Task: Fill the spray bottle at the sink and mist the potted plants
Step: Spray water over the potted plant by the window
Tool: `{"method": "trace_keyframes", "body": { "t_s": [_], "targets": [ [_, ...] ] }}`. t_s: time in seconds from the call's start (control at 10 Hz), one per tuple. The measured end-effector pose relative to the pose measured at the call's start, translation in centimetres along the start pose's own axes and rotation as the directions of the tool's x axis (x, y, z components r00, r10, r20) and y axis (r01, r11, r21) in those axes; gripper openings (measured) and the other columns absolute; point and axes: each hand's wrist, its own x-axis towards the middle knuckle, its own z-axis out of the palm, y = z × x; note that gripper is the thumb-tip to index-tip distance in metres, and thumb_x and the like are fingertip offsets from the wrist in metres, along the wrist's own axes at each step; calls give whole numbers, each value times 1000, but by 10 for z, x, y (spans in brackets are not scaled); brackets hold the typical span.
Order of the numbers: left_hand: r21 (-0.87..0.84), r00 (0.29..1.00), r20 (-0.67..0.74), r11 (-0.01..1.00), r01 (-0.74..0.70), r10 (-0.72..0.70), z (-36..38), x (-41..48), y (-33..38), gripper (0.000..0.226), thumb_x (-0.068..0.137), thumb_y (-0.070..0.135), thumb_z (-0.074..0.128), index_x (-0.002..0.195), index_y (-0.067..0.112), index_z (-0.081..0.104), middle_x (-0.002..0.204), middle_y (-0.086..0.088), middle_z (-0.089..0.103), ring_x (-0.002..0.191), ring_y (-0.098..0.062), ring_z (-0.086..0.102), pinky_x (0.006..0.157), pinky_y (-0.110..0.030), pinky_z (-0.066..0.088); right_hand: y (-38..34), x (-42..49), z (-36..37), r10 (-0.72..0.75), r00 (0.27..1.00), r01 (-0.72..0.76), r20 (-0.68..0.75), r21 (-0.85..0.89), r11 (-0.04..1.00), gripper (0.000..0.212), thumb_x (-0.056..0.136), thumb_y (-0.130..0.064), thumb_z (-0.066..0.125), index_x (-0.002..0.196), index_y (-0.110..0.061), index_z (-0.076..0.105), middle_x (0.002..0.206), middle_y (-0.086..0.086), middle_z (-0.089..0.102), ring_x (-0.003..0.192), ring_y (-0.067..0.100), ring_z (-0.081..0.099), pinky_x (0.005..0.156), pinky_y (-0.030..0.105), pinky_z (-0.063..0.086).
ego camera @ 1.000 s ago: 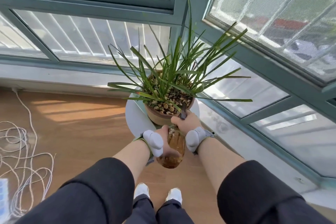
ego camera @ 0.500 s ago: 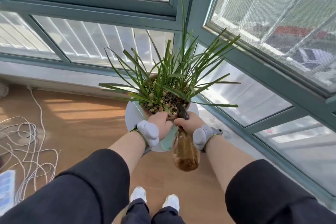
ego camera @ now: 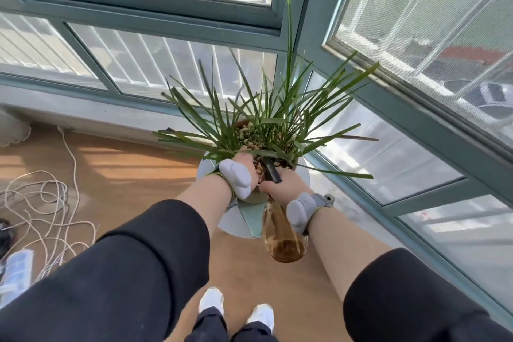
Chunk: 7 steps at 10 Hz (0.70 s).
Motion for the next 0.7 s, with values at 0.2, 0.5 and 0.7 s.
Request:
{"method": "trace_keyframes", "body": {
  "t_s": [0.2, 0.5, 0.7],
  "targets": [
    [402, 999, 41, 916, 13, -33, 2, -10, 3, 45, 94, 17, 42, 136, 6, 30, 143, -15, 31, 131, -30, 32, 104, -39, 38, -13, 4, 4, 37, 999, -37, -25, 12, 999, 28, 77, -21, 57, 56, -16, 38, 57, 3, 42, 57, 21, 39, 56, 31, 30],
    [367, 999, 29, 930, 21, -34, 1, -9, 6, 65, 98, 19, 38, 146, 4, -2, 157, -4, -5, 145, -15, -6, 110, -44, 30, -26, 16, 1, -1, 1000, 1, -23, -38, 999, 38, 77, -17, 55, 47, -20, 32, 42, -7, 37, 47, 16, 33, 47, 27, 26],
    [346, 999, 36, 938, 24, -39, -1, -12, 8, 64, 96, 19, 42, 146, 4, 4, 156, -4, 1, 144, -12, 5, 105, -43, 37, -26, 18, 0, -11, 997, 8, -76, -32, 999, 33, 77, -20, 55, 52, -19, 35, 49, -3, 40, 49, 16, 36, 48, 28, 27]
  ]
}}
